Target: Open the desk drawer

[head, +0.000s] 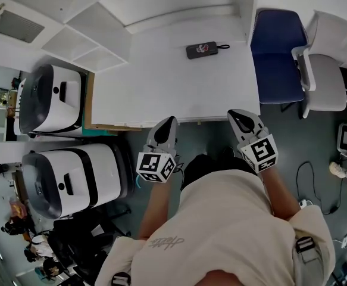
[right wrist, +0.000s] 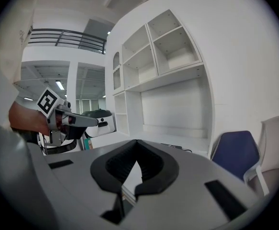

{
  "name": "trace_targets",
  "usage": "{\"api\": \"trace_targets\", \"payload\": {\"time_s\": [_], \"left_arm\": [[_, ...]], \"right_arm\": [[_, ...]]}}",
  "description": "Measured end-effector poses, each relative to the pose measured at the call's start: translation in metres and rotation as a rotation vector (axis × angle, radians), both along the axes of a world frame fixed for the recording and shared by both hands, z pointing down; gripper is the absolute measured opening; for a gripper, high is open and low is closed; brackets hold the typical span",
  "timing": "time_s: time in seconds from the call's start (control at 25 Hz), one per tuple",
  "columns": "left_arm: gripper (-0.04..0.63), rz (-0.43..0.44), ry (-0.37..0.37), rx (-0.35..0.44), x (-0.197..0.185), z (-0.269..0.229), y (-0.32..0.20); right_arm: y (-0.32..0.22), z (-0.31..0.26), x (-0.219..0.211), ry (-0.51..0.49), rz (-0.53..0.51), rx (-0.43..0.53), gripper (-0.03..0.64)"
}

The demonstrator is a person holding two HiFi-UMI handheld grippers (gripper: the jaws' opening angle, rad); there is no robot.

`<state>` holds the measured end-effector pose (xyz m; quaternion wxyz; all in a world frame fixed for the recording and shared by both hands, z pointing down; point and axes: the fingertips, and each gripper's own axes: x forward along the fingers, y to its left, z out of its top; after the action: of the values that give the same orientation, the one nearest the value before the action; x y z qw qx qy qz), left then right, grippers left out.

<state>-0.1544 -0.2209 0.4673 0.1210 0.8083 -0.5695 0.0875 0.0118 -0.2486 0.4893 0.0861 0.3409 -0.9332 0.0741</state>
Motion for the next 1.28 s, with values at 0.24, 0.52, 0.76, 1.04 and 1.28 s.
{"api": "trace_targets", "payload": {"time_s": [0.24,0.52,0.76,1.04,1.28], "left_arm": [[0.012,0.059,-0.008,-0.054,0.001,0.023,-0.015],[0.012,0.153,0.015,-0.088,0.008,0.027,-0.043],[0.012,0.212,0.004,-0.085,-0.006,0.025,-0.059],[0.014,0.269,0.032,-0.071,-0.023,0.021,-0.061],[0.014,0.304,0.027,-0.061,-0.037,0.023,-0.056]], "right_arm": [[-0.013,-0.005,0.001,0.013,0.042,0.009,0.003],[-0.021,-0.012,0.001,0.038,0.127,-0.018,0.003],[-0.024,-0.024,-0.004,0.049,0.197,-0.024,0.002],[-0.022,-0.027,-0.026,0.074,0.252,-0.023,0.002],[-0.013,-0.03,-0.049,0.06,0.259,-0.019,0.002]]}}
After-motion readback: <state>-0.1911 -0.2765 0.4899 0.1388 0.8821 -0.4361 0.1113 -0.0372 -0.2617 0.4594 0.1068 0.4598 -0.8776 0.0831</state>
